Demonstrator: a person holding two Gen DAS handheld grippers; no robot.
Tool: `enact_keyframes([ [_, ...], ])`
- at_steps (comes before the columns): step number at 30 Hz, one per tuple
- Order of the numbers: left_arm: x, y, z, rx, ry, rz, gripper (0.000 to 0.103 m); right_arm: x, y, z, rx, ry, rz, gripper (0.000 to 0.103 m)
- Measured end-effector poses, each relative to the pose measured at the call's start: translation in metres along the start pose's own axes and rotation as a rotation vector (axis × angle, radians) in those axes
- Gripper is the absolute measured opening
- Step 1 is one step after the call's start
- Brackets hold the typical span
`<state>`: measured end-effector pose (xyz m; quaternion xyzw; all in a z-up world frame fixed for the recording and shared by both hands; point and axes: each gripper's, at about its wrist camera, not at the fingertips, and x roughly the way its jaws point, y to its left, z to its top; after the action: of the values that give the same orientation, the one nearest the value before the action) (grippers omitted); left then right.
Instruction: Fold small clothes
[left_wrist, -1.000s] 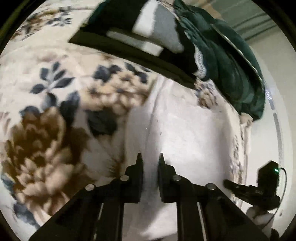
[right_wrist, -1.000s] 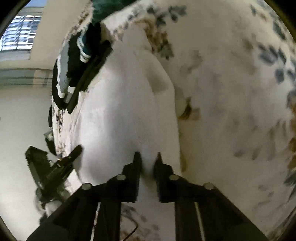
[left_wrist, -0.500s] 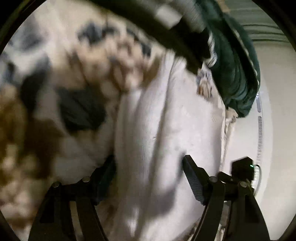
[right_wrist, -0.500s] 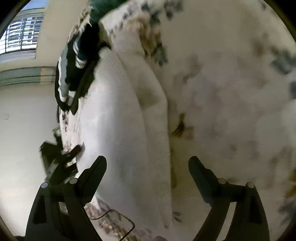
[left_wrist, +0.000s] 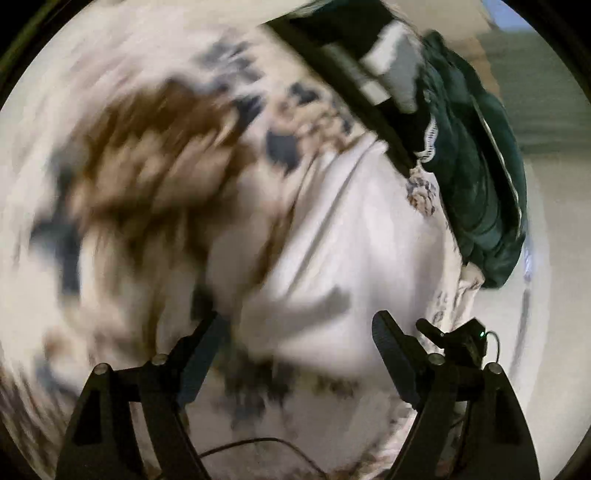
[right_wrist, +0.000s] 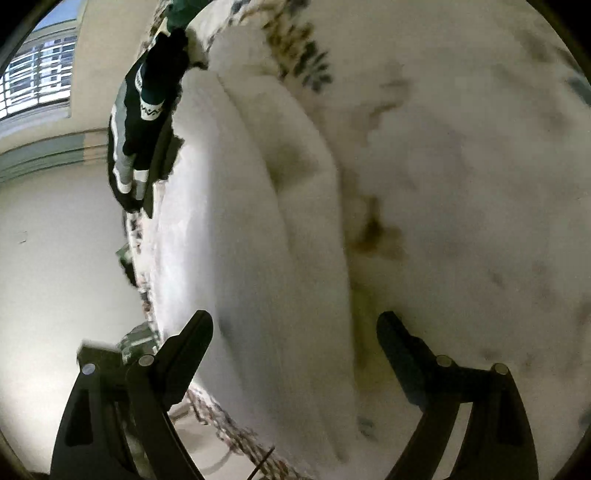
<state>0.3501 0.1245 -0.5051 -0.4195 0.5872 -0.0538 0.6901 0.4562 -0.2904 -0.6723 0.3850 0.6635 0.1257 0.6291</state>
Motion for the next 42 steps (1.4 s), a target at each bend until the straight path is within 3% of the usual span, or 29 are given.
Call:
enact_keyframes([
  [2,0.021,0.016,-0.014,-0.097,0.05,-0.086,0.081,-0.011,-0.002,-0.011,0.018,-0.02,0.0,0.092],
  [3,0.032,0.018,-0.016,-0.131,0.063,-0.092,0.081,-0.015,-0.004,-0.017,0.032,-0.027,-0.003,0.092],
  [4,0.043,0.021,-0.014,-0.161,0.047,-0.097,0.081,-0.016,-0.007,-0.021,0.045,-0.028,0.001,0.092],
  [5,0.048,0.021,-0.01,-0.158,0.026,-0.135,0.081,-0.015,-0.008,-0.022,0.061,-0.029,0.01,0.092],
  [8,0.065,0.022,0.009,-0.125,-0.071,-0.145,0.079,-0.007,-0.015,-0.019,0.072,-0.021,0.022,0.092],
  [9,0.067,0.024,0.013,-0.133,-0.106,-0.148,0.06,-0.004,-0.019,-0.019,0.067,-0.01,0.023,0.092],
  [10,0.066,0.027,0.017,-0.147,-0.135,-0.174,0.052,0.001,-0.019,-0.015,0.059,-0.003,0.011,0.092],
  [11,0.061,0.029,0.021,-0.156,-0.161,-0.212,0.038,0.005,-0.017,-0.012,0.051,-0.004,0.007,0.092],
  [12,0.056,0.028,0.023,-0.142,-0.172,-0.21,0.037,0.007,-0.018,-0.009,0.042,0.003,0.012,0.092],
  [15,0.044,0.024,0.026,-0.106,-0.114,-0.213,0.039,0.005,-0.014,-0.005,0.019,0.0,0.006,0.092],
  [16,0.035,0.019,0.029,-0.057,-0.099,-0.169,0.044,0.004,-0.013,-0.004,0.015,0.002,0.003,0.092],
  [18,0.024,0.007,0.037,0.033,-0.114,-0.111,0.069,0.006,-0.01,-0.002,0.018,0.004,0.023,0.092],
  [21,0.027,-0.007,0.061,0.168,-0.114,-0.117,0.072,0.011,-0.013,0.003,0.018,0.022,0.051,0.092],
  [25,0.096,-0.02,0.098,0.211,0.115,-0.2,0.072,0.039,-0.011,0.017,0.013,0.068,0.111,0.1],
  [26,0.114,-0.022,0.104,0.219,0.169,-0.191,0.072,0.044,-0.01,0.019,0.009,0.079,0.12,0.101],
  [30,0.13,-0.024,0.114,0.216,0.228,-0.236,0.074,0.054,-0.005,0.027,0.009,0.102,0.148,0.1],
  [31,0.129,-0.025,0.114,0.218,0.222,-0.24,0.073,0.054,-0.003,0.028,0.006,0.097,0.159,0.098],
  [32,0.125,-0.027,0.111,0.245,0.206,-0.238,0.062,0.053,-0.002,0.028,0.004,0.082,0.173,0.078],
  [33,0.121,-0.029,0.107,0.27,0.191,-0.224,0.034,0.054,0.0,0.028,0.006,0.072,0.17,0.061],
  [36,0.106,-0.036,0.102,0.293,0.134,-0.217,0.028,0.052,0.009,0.024,0.009,0.045,0.174,0.048],
  [42,0.072,-0.072,0.1,0.33,0.08,-0.261,0.025,0.019,0.041,0.015,-0.049,0.007,0.163,0.044],
])
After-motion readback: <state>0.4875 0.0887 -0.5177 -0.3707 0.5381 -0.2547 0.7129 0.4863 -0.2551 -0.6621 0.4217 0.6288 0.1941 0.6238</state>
